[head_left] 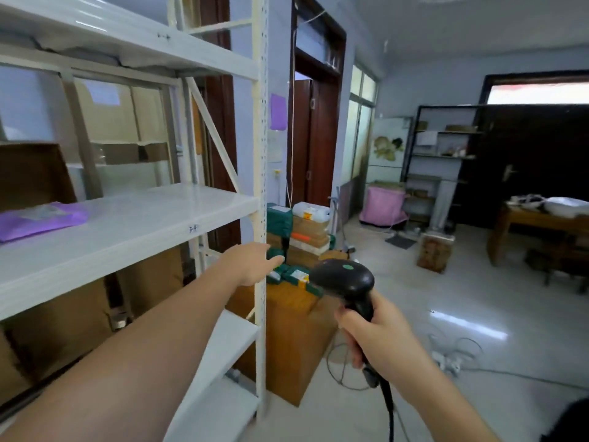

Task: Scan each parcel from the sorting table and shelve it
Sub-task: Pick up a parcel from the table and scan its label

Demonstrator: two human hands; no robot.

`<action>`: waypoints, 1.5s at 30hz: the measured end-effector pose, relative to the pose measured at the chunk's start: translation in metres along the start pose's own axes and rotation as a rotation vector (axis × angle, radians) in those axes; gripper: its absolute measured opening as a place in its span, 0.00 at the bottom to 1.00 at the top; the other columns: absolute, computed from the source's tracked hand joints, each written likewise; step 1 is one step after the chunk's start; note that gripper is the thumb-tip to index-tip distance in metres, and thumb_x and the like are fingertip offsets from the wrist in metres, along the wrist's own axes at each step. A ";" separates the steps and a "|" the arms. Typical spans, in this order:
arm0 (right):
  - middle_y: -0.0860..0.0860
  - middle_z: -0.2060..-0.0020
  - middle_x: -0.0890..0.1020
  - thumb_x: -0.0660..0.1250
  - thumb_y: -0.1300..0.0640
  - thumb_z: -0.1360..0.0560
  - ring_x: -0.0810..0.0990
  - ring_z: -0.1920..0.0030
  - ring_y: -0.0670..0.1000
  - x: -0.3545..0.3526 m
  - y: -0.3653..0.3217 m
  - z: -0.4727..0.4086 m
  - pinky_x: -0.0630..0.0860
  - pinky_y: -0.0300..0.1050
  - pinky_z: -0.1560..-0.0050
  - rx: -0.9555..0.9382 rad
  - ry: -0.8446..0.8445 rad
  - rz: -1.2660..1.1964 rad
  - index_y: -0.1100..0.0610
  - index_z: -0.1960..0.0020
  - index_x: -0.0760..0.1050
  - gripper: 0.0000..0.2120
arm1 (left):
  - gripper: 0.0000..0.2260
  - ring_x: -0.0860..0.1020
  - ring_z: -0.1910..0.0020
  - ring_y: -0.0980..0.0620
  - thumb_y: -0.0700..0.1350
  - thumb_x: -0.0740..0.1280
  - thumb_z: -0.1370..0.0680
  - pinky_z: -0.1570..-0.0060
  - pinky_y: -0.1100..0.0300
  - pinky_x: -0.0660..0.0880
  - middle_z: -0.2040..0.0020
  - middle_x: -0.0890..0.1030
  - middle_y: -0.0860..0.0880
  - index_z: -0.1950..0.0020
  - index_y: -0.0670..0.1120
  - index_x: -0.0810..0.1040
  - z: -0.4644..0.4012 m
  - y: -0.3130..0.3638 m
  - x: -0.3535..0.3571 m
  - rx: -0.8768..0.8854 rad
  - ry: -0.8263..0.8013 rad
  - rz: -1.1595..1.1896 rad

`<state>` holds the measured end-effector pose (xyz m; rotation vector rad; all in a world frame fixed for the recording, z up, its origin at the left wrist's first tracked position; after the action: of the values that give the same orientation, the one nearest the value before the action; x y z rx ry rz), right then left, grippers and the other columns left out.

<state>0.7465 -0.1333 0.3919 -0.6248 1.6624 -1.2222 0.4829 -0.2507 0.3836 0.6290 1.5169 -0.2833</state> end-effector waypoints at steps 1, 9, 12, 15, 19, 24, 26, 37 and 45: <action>0.51 0.72 0.78 0.67 0.57 0.21 0.76 0.75 0.48 -0.008 0.006 -0.007 0.78 0.45 0.67 0.012 0.024 -0.001 0.54 0.50 0.75 0.02 | 0.36 0.65 0.21 0.43 0.71 0.52 0.18 0.24 0.44 0.65 0.18 0.64 0.46 0.17 0.51 0.60 -0.016 0.009 0.010 0.018 -0.018 0.000; 0.53 0.70 0.76 0.64 0.58 0.20 0.76 0.75 0.49 -0.042 0.041 -0.077 0.77 0.45 0.68 0.052 0.122 -0.027 0.58 0.50 0.74 0.03 | 0.34 0.66 0.21 0.43 0.70 0.52 0.18 0.25 0.44 0.67 0.18 0.65 0.47 0.17 0.52 0.61 -0.133 0.060 0.071 0.138 -0.085 -0.023; 0.52 0.71 0.76 0.64 0.57 0.20 0.76 0.74 0.49 -0.049 0.056 -0.104 0.76 0.45 0.69 0.078 0.145 -0.014 0.57 0.51 0.73 0.03 | 0.34 0.66 0.21 0.43 0.69 0.53 0.18 0.24 0.44 0.66 0.18 0.64 0.46 0.17 0.51 0.61 -0.173 0.068 0.098 0.135 -0.133 -0.021; 0.51 0.71 0.76 0.64 0.55 0.21 0.77 0.74 0.49 -0.058 0.075 -0.137 0.76 0.47 0.70 0.096 0.141 0.018 0.54 0.53 0.73 0.03 | 0.35 0.65 0.21 0.43 0.69 0.53 0.18 0.24 0.45 0.65 0.18 0.64 0.45 0.17 0.49 0.61 -0.215 0.075 0.125 0.131 -0.187 -0.019; 0.50 0.71 0.75 0.64 0.57 0.21 0.75 0.74 0.49 -0.074 0.099 -0.193 0.78 0.48 0.68 0.082 0.117 0.033 0.50 0.55 0.72 0.05 | 0.36 0.65 0.21 0.42 0.69 0.53 0.18 0.24 0.45 0.65 0.18 0.63 0.46 0.17 0.49 0.60 -0.275 0.085 0.159 0.106 -0.216 -0.034; 0.50 0.68 0.77 0.65 0.56 0.23 0.75 0.69 0.48 -0.096 0.121 -0.274 0.77 0.51 0.63 0.038 0.082 0.089 0.50 0.54 0.74 0.02 | 0.36 0.65 0.21 0.43 0.69 0.52 0.18 0.24 0.46 0.65 0.18 0.63 0.45 0.17 0.48 0.60 -0.340 0.095 0.184 0.084 -0.233 -0.072; 0.51 0.69 0.77 0.65 0.55 0.23 0.75 0.69 0.48 -0.101 0.126 -0.308 0.77 0.50 0.63 0.032 0.051 0.092 0.50 0.53 0.75 0.01 | 0.36 0.65 0.21 0.42 0.69 0.52 0.18 0.24 0.46 0.65 0.18 0.63 0.45 0.17 0.47 0.60 -0.364 0.091 0.188 0.062 -0.236 -0.074; 0.49 0.70 0.75 0.66 0.52 0.28 0.74 0.69 0.51 -0.075 0.150 -0.492 0.74 0.52 0.66 -0.028 -0.134 0.034 0.43 0.59 0.74 0.04 | 0.38 0.67 0.23 0.42 0.70 0.51 0.18 0.27 0.45 0.67 0.19 0.64 0.44 0.17 0.47 0.61 -0.486 0.015 0.222 -0.087 -0.310 -0.069; 0.49 0.74 0.75 0.66 0.54 0.26 0.73 0.73 0.50 -0.035 0.161 -0.627 0.72 0.48 0.70 -0.017 -0.217 0.039 0.43 0.57 0.73 0.05 | 0.41 0.75 0.32 0.42 0.75 0.49 0.25 0.33 0.45 0.72 0.27 0.75 0.41 0.27 0.46 0.74 -0.586 -0.062 0.248 -0.216 -0.336 -0.028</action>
<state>0.2188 0.2294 0.2904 -0.7067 1.4976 -1.0738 -0.0258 0.0700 0.1664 0.3677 1.2127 -0.2293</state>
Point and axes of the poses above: each hand's wrist, its own z-axis away from the middle knuckle, its own x-axis out of the palm, y = z × x, the point moved 7 cm from there along -z, towards the middle knuckle
